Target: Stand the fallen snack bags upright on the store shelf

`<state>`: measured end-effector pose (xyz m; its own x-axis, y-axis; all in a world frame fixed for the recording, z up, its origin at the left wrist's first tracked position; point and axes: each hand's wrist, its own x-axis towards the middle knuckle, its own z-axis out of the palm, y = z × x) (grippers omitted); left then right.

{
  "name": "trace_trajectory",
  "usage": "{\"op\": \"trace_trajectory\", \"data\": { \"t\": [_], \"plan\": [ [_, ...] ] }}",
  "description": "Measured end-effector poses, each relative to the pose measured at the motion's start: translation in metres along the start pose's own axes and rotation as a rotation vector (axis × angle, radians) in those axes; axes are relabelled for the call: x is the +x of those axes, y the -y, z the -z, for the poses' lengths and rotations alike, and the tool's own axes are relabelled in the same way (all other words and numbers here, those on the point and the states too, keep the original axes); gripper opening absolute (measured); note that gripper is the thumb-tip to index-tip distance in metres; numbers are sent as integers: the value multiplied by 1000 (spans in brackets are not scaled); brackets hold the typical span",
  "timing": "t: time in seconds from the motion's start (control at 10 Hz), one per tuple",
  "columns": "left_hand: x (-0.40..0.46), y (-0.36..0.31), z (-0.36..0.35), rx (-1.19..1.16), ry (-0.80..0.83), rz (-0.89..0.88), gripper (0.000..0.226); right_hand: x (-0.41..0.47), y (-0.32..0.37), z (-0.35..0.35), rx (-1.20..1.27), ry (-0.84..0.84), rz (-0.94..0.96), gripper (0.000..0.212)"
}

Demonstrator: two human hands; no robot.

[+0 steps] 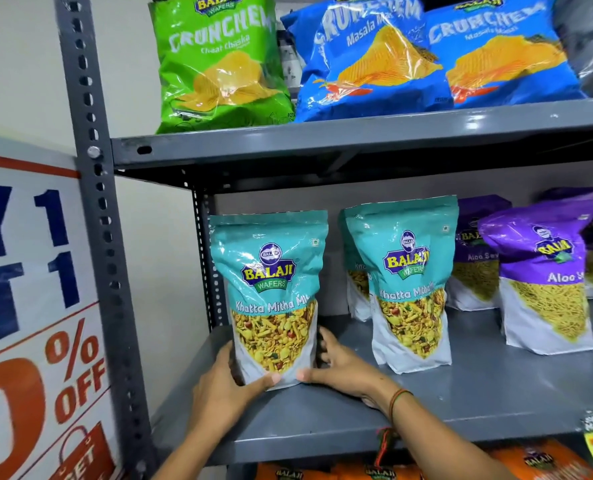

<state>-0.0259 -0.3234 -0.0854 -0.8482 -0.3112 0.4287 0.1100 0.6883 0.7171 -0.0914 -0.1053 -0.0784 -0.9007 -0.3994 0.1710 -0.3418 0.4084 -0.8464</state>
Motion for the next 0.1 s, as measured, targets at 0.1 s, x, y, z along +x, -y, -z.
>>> {"op": "trace_trajectory", "data": {
  "t": [0.1],
  "plan": [
    [-10, -4, 3, 6, -147, -58, 113, -8, 6, -2, 22, -68, -18, 126]
  ]
}}
